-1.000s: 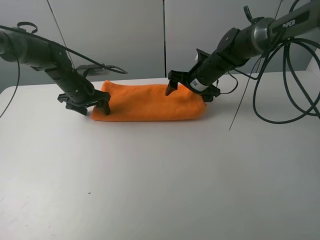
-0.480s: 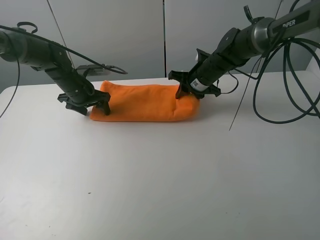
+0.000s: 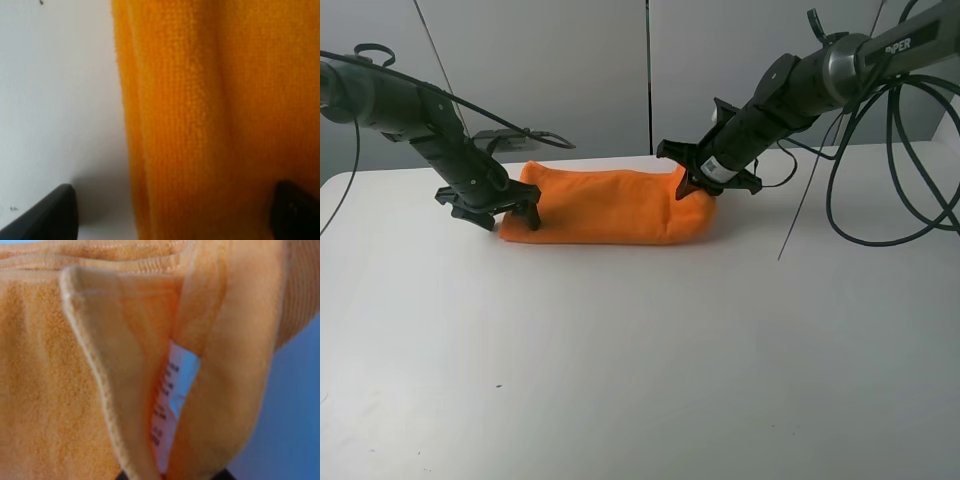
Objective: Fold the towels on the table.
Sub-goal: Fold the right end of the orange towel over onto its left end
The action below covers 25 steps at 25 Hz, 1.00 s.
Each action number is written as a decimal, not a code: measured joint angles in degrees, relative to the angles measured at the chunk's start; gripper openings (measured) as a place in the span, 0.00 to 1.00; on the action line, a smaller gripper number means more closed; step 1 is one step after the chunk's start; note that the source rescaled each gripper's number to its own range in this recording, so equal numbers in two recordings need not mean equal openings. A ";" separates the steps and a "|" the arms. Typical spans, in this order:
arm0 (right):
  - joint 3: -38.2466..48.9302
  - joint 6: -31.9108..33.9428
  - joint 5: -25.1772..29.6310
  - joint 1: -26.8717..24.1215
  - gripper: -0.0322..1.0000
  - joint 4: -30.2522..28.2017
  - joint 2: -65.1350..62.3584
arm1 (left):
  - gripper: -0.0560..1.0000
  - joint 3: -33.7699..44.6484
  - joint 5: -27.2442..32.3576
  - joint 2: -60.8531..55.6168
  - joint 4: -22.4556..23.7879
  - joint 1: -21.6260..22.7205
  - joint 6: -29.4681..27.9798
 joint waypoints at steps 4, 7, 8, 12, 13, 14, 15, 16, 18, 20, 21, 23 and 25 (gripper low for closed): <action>-3.52 3.36 6.30 0.00 0.05 0.34 0.00 | 1.00 0.00 0.00 0.00 0.00 0.00 0.20; -5.85 3.87 9.84 0.00 0.05 3.13 0.00 | 1.00 0.00 0.00 0.00 0.00 0.00 0.20; -6.36 4.09 10.26 0.00 0.05 4.44 0.00 | 1.00 -0.11 0.00 0.00 0.00 0.00 0.20; -6.61 4.36 10.90 0.13 0.05 8.60 0.00 | 1.00 -0.06 0.12 0.00 0.00 0.00 0.20; -6.61 4.36 10.90 0.36 0.05 9.02 0.00 | 1.00 -0.06 0.12 0.00 0.00 0.00 0.23; -6.61 4.47 10.90 0.59 0.05 9.70 0.00 | 1.00 -0.06 0.12 0.00 0.00 0.00 0.23; -6.61 4.47 10.90 0.97 0.05 10.81 0.00 | 1.00 -0.06 0.12 0.00 0.00 0.00 0.23; -6.61 4.47 10.90 1.36 0.05 11.97 0.00 | 1.00 -0.06 0.12 0.00 0.00 0.00 0.34; -6.72 4.47 10.41 2.17 0.05 14.63 0.00 | 1.00 -0.06 0.12 0.00 0.00 0.00 0.33; -6.81 4.47 9.41 3.57 0.05 15.64 0.00 | 1.00 -0.06 0.12 0.00 0.00 0.00 0.33; -6.89 4.47 8.71 4.21 0.05 16.28 0.00 | 1.00 -0.06 0.12 0.00 0.00 0.00 0.33; -6.89 4.75 7.13 5.27 0.05 16.87 0.00 | 1.00 -0.06 0.22 0.00 0.00 0.00 0.61; -6.89 5.25 5.53 5.97 0.05 18.28 0.00 | 1.00 -0.06 0.22 0.00 0.00 0.00 0.85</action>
